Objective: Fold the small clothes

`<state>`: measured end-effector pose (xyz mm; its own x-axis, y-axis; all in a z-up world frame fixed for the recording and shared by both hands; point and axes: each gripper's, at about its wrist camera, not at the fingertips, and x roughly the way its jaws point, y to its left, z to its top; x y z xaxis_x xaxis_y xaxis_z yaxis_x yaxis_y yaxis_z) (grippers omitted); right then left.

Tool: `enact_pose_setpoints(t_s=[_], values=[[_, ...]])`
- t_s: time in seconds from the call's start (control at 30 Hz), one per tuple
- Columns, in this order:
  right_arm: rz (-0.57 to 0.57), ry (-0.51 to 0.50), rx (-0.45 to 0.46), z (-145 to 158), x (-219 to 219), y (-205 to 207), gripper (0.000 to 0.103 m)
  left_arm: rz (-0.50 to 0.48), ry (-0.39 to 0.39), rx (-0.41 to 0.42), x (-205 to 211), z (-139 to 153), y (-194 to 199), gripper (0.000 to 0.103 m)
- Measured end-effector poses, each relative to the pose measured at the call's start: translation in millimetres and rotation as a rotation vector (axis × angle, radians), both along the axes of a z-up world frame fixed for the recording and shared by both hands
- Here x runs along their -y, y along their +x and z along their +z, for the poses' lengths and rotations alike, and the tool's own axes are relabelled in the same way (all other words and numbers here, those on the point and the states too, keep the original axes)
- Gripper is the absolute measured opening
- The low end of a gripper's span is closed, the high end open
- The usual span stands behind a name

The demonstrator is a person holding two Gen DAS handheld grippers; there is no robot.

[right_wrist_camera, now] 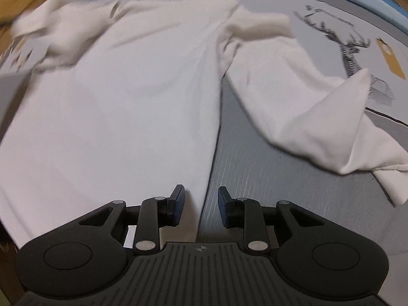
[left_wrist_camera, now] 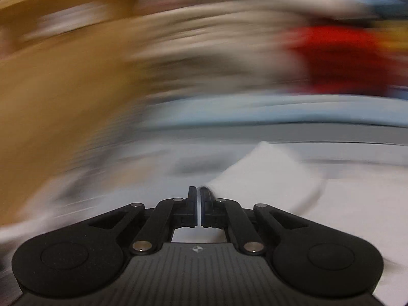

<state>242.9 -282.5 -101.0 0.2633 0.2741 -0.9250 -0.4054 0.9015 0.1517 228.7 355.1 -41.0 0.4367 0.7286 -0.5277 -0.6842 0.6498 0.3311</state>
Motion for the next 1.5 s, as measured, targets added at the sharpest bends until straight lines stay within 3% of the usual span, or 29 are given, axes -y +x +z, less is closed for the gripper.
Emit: enact_pose_setpoints(t_s=[0.03, 0.07, 0.1, 0.13, 0.17, 0.27, 0.3, 0.4, 0.5, 0.57, 0.63, 0.67, 0.8, 0.93, 1.2, 1.5], values=[[-0.021, 0.011, 0.007, 1.7, -0.7, 2.1, 0.029, 0.143, 0.020, -0.003, -25.3, -0.5, -13.6, 0.004], [-0.040, 0.016, 0.016, 3.0, -1.7, 3.3, 0.029, 0.219, -0.014, 0.047, -44.9, -0.1, -32.5, 0.005], [-0.060, 0.018, 0.025, 4.3, -2.4, 4.2, 0.029, 0.212, -0.057, 0.103, -49.8, -1.8, -45.4, 0.009], [-0.085, 0.020, 0.032, 5.4, -3.0, 5.2, 0.029, 0.176, -0.091, 0.121, -45.4, -6.8, -49.3, 0.014], [-0.113, 0.025, 0.035, 5.9, -2.9, 6.6, 0.029, 0.113, -0.135, 0.111, -37.1, -13.0, -46.0, 0.026], [-0.223, 0.044, 0.040, 6.3, 4.1, 15.7, 0.031, -0.157, -0.313, 0.075, 0.1, -26.2, -14.4, 0.033], [-0.262, 0.047, 0.042, 5.1, 7.2, 19.0, 0.031, -0.245, -0.338, 0.072, 15.3, -29.2, -4.0, 0.042], [-0.393, 0.065, 0.047, 4.6, 21.2, 28.3, 0.031, -0.464, -0.344, 0.026, 61.8, -44.0, 23.0, 0.044], [-0.543, 0.098, 0.069, 7.1, 47.0, 30.0, 0.031, -0.554, -0.420, 0.003, 80.4, -60.9, 43.9, 0.046], [-0.670, 0.128, 0.097, 10.4, 71.4, 30.9, 0.031, -0.548, -0.493, -0.022, 88.4, -74.9, 50.8, 0.047], [-0.798, 0.135, 0.130, 13.3, 97.8, 29.2, 0.032, -0.496, -0.530, -0.140, 84.4, -98.4, 63.7, 0.049], [-0.860, 0.136, 0.140, 13.4, 111.9, 27.0, 0.033, -0.468, -0.540, -0.192, 81.4, -111.6, 70.6, 0.052], [-1.104, 0.174, 0.119, 4.4, 166.4, 18.0, 0.038, -0.465, -0.514, -0.198, 86.2, -113.3, 76.0, 0.056], [-1.237, 0.276, 0.038, -15.7, 203.7, 15.2, 0.038, -0.479, -0.489, -0.208, 88.7, -115.5, 73.8, 0.057], [-1.197, 0.313, 0.034, -28.3, 204.5, 34.2, 0.037, -0.484, -0.468, -0.213, 89.7, -112.2, 76.0, 0.058], [-1.226, 0.384, 0.109, -13.5, 212.8, 46.3, 0.039, -0.489, -0.465, -0.214, 89.6, -111.9, 74.0, 0.059]])
